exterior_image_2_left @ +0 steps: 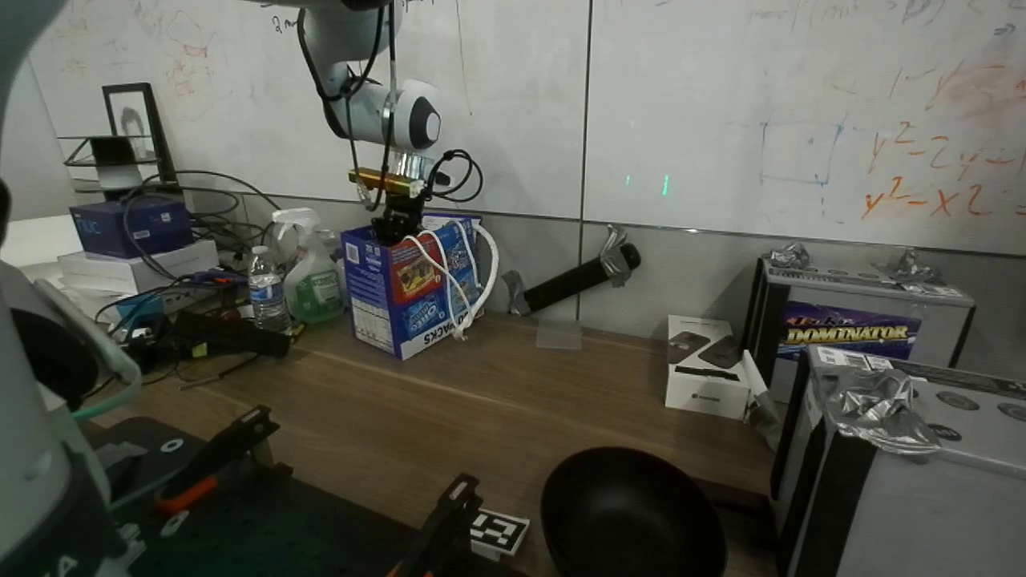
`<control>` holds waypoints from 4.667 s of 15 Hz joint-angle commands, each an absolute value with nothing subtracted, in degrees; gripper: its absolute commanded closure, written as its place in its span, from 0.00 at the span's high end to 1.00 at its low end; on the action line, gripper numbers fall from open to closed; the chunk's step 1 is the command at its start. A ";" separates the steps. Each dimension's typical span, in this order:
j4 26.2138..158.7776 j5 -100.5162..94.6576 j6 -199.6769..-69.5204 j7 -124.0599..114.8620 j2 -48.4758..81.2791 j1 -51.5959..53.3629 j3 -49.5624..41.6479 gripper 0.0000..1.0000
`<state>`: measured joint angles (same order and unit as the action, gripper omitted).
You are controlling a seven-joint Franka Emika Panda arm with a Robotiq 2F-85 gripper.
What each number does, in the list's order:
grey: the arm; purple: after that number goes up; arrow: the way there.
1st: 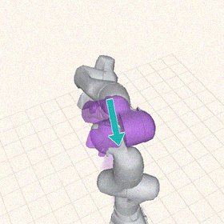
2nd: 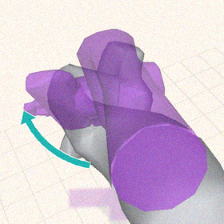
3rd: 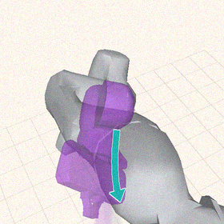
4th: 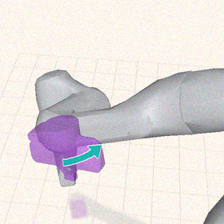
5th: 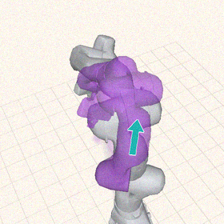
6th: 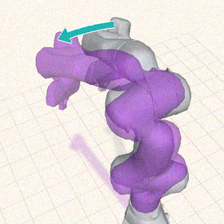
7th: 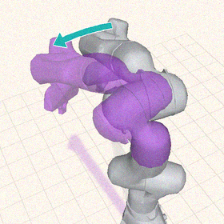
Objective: Put the white object in the blue box
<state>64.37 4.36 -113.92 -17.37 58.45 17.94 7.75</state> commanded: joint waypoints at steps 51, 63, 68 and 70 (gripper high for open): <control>74.74 0.11 -118.87 -21.87 42.16 17.01 1.64 1.00; 84.77 2.84 -132.63 -49.25 34.57 15.15 -4.42 1.00; 91.21 5.61 -129.71 -52.20 27.04 10.39 -3.46 1.00; 94.05 7.56 -128.45 -52.93 24.99 9.11 -2.80 1.00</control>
